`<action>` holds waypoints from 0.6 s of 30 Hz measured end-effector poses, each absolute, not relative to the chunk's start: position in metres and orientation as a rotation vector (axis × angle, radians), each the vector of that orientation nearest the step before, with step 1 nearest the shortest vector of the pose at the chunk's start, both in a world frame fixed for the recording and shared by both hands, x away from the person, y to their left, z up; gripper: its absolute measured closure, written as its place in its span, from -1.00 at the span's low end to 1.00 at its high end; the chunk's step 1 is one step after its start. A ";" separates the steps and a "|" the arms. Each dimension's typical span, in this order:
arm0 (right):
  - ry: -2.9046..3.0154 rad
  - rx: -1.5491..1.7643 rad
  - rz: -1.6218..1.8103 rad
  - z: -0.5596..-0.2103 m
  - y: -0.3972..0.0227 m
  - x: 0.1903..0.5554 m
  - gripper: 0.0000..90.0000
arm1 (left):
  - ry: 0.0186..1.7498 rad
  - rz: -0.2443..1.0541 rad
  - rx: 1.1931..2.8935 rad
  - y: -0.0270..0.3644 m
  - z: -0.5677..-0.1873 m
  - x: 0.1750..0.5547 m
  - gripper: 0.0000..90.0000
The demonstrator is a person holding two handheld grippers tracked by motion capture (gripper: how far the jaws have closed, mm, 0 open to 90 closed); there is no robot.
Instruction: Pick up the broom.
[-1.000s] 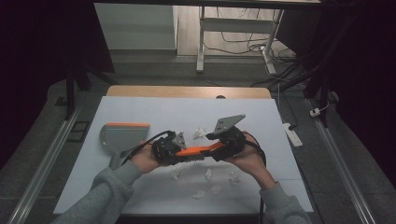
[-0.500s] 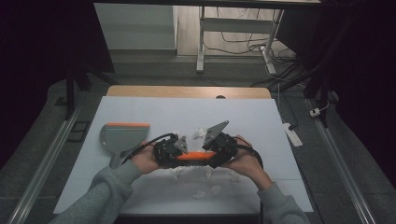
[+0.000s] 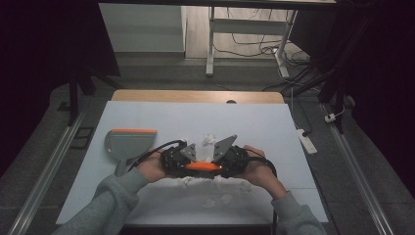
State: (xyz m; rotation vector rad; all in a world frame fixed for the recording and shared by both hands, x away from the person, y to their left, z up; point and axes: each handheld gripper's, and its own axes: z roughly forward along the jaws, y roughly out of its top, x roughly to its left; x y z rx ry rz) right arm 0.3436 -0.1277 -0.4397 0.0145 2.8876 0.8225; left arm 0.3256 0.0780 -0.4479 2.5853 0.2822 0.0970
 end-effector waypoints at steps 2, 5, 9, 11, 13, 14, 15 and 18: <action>2.878 0.021 0.819 -0.439 -0.128 0.344 0.51 | 0.315 0.165 2.555 0.081 -0.447 0.326 0.49; 2.856 0.114 0.861 -0.436 -0.135 0.350 0.52 | 0.424 0.273 2.475 0.089 -0.440 0.322 -0.08; 2.838 0.171 0.911 -0.433 -0.142 0.355 0.52 | 0.548 0.391 2.378 0.109 -0.431 0.310 -0.26; 2.830 0.204 0.934 -0.432 -0.144 0.358 0.52 | 0.617 0.417 2.327 0.120 -0.431 0.305 -0.26; 2.836 0.225 0.961 -0.431 -0.146 0.360 0.52 | 0.673 0.438 2.286 0.131 -0.434 0.299 -0.29; 2.832 0.233 0.971 -0.431 -0.147 0.361 0.52 | 0.697 0.445 2.270 0.136 -0.436 0.296 -0.30; 2.825 0.243 0.982 -0.431 -0.148 0.361 0.52 | 0.725 0.455 2.257 0.141 -0.439 0.293 -0.30; 2.814 0.281 1.011 -0.429 -0.152 0.364 0.52 | 0.789 0.484 2.217 0.157 -0.445 0.284 -0.30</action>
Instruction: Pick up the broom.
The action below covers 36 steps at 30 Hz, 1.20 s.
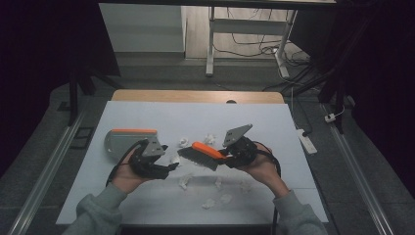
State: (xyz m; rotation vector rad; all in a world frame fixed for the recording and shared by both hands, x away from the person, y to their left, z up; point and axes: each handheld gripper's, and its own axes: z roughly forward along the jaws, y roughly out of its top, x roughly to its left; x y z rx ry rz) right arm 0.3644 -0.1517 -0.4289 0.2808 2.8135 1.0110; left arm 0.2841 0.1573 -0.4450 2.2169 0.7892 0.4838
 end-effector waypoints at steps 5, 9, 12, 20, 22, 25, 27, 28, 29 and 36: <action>2.781 0.400 1.088 -0.426 -0.162 0.372 0.52 | 0.882 0.494 2.112 0.187 -0.453 0.268 -0.31; 2.740 0.468 1.135 -0.421 -0.172 0.377 0.52 | 0.933 0.518 2.083 0.205 -0.460 0.257 -0.32; 2.699 0.516 1.174 -0.417 -0.180 0.379 0.52 | 0.966 0.543 2.066 0.215 -0.466 0.251 -0.34; 2.589 0.625 1.184 -0.411 -0.199 0.387 0.52 | 1.076 0.540 2.019 0.238 -0.483 0.250 -0.34; 2.581 0.646 1.178 -0.411 -0.202 0.390 0.52 | 1.084 0.530 2.038 0.237 -0.487 0.253 -0.35; 2.575 0.679 1.180 -0.413 -0.206 0.394 0.52 | 1.078 0.522 2.049 0.235 -0.490 0.254 -0.35; 2.574 0.693 1.169 -0.414 -0.207 0.396 0.52 | 1.071 0.523 2.050 0.234 -0.489 0.255 -0.35; 2.575 0.699 1.166 -0.415 -0.207 0.397 0.52 | 1.070 0.526 2.047 0.234 -0.489 0.255 -0.35; 2.576 0.706 1.164 -0.416 -0.207 0.397 0.52 | 1.069 0.530 2.047 0.233 -0.489 0.256 -0.35; 2.571 0.719 1.127 -0.418 -0.205 0.400 0.52 | 1.062 0.527 2.056 0.231 -0.489 0.258 -0.36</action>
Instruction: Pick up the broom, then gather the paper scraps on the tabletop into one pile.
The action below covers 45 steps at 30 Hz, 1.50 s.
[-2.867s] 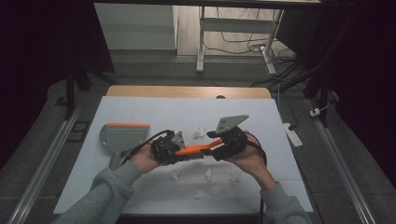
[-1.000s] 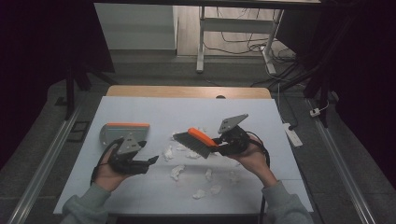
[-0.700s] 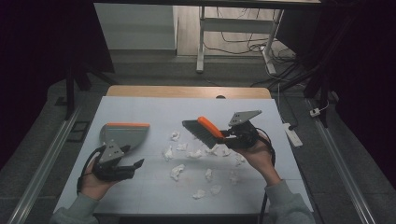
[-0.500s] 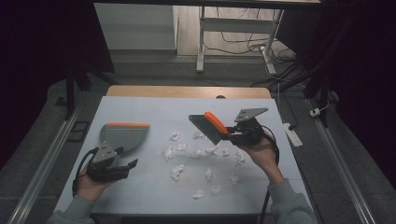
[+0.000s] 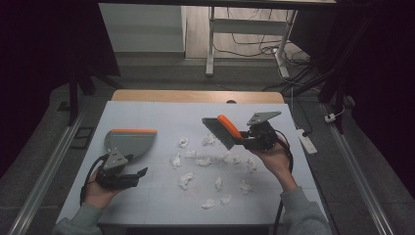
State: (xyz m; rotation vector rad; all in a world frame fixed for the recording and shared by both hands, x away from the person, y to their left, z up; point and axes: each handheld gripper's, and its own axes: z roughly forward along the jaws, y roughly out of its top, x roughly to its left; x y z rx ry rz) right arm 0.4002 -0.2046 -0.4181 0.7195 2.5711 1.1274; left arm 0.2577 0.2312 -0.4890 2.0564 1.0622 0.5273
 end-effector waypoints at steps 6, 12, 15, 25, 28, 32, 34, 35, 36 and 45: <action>2.566 0.744 1.109 -0.421 -0.205 0.411 0.52 | 1.060 0.526 2.050 0.233 -0.489 0.258 -0.36; 2.576 0.769 1.063 -0.423 -0.197 0.438 0.52 | 1.057 0.509 2.060 0.230 -0.490 0.263 -0.37; 2.581 0.778 0.958 -0.421 -0.189 0.456 0.52 | 1.050 0.505 2.071 0.229 -0.491 0.265 -0.39; 2.654 0.694 0.547 -0.437 -0.146 0.503 0.52 | 1.055 0.519 2.050 0.231 -0.490 0.263 -0.38; 2.673 0.660 0.491 -0.443 -0.134 0.506 0.52 | 1.054 0.511 2.064 0.230 -0.492 0.264 -0.39; 2.699 0.610 0.432 -0.450 -0.124 0.509 0.52 | 1.054 0.508 2.068 0.230 -0.492 0.264 -0.39; 2.712 0.601 0.428 -0.451 -0.123 0.508 0.52 | 1.053 0.507 2.064 0.231 -0.492 0.264 -0.39; 2.726 0.602 0.433 -0.450 -0.123 0.507 0.52 | 1.054 0.507 2.062 0.231 -0.492 0.264 -0.39; 2.742 0.593 0.434 -0.450 -0.123 0.506 0.52 | 1.055 0.507 2.062 0.231 -0.492 0.264 -0.39; 2.855 0.472 0.437 -0.450 -0.123 0.471 0.56 | 1.051 0.496 2.067 0.230 -0.492 0.265 -0.39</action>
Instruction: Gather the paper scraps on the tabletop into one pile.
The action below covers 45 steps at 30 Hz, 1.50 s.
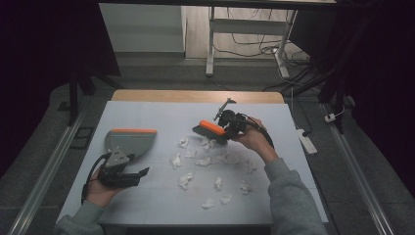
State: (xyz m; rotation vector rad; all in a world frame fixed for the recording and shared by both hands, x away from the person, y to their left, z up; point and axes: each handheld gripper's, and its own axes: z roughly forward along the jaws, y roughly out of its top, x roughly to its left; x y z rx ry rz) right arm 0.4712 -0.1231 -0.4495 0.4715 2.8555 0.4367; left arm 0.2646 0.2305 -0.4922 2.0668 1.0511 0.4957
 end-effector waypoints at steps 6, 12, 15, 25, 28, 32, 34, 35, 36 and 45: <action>2.888 0.447 0.590 -0.439 -0.133 0.456 0.55 | 1.054 0.491 2.063 0.231 -0.492 0.265 -0.39; 2.788 0.494 0.758 -0.422 -0.130 0.466 0.55 | 1.053 0.488 2.068 0.230 -0.493 0.266 -0.37; 2.757 0.469 0.755 -0.421 -0.111 0.473 0.55 | 1.052 0.487 2.067 0.230 -0.493 0.266 -0.37; 2.798 0.388 0.746 -0.442 -0.052 0.496 0.55 | 1.048 0.485 2.061 0.233 -0.493 0.265 -0.38; 2.783 0.348 0.711 -0.449 -0.043 0.497 0.55 | 1.047 0.481 2.064 0.232 -0.493 0.265 -0.38; 2.829 0.291 0.631 -0.459 -0.036 0.495 0.55 | 1.046 0.482 2.063 0.232 -0.493 0.264 -0.38; 2.880 0.267 0.631 -0.458 -0.034 0.491 0.56 | 1.049 0.479 2.062 0.233 -0.493 0.265 -0.38; 2.898 0.233 0.595 -0.457 -0.033 0.487 0.56 | 1.048 0.478 2.063 0.233 -0.493 0.265 -0.38; 2.904 0.215 0.580 -0.457 -0.033 0.483 0.56 | 1.048 0.478 2.064 0.232 -0.494 0.265 -0.38; 2.992 0.071 0.438 -0.446 -0.041 0.447 0.56 | 1.039 0.473 2.064 0.232 -0.493 0.264 -0.38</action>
